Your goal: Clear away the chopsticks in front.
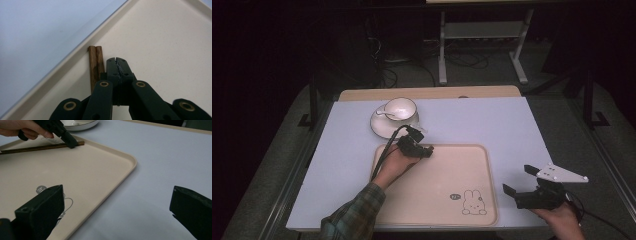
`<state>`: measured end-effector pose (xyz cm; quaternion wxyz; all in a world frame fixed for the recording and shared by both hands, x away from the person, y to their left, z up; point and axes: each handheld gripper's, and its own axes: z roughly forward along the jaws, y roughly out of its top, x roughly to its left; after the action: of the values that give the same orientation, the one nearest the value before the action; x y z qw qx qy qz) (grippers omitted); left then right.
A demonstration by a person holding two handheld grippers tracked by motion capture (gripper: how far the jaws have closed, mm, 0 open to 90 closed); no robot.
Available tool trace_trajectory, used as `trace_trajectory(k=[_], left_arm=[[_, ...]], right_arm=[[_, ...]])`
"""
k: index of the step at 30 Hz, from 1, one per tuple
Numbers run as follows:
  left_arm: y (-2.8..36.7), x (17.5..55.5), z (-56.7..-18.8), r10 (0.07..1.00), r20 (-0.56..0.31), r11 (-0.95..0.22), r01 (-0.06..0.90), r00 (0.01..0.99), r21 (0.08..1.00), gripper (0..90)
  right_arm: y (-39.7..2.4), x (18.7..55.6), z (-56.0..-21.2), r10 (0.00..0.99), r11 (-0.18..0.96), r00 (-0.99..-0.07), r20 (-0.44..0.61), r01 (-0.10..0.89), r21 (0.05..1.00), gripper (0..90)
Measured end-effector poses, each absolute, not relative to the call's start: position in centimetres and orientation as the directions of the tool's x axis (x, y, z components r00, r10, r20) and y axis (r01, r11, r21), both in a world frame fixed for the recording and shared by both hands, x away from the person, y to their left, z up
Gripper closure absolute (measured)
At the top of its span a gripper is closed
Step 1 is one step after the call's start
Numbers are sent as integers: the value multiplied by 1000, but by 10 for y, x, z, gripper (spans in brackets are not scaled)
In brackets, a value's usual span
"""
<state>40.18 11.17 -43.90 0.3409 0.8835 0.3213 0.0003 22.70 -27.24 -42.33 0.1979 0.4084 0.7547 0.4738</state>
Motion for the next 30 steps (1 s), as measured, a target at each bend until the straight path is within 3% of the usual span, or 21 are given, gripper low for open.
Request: trace_trajectory(k=[30], left_arm=[[222, 366, -438, 672, -246, -469, 658, 699, 590, 893]], right_arm=[[-272, 227, -424, 807, 223, -584, 84, 433, 873, 0]])
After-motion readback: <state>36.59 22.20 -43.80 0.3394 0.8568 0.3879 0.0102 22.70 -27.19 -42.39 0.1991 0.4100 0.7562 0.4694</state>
